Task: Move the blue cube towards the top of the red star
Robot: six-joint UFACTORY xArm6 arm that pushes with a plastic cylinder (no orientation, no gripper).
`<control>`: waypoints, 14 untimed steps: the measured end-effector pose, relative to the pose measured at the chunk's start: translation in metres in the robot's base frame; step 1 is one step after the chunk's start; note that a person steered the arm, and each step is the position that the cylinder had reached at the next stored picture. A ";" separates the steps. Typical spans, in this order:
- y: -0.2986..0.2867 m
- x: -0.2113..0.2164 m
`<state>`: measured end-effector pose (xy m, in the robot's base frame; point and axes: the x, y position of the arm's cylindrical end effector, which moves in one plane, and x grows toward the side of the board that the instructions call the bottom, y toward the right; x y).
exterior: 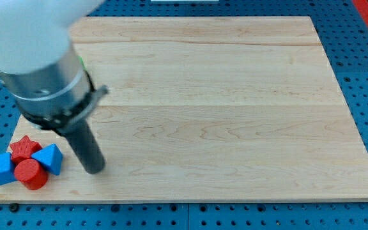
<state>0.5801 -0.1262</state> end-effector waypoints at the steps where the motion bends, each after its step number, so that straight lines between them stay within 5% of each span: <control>1: 0.007 0.038; 2: -0.010 0.038; 4: -0.177 0.035; 14: -0.144 -0.094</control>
<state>0.4856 -0.2702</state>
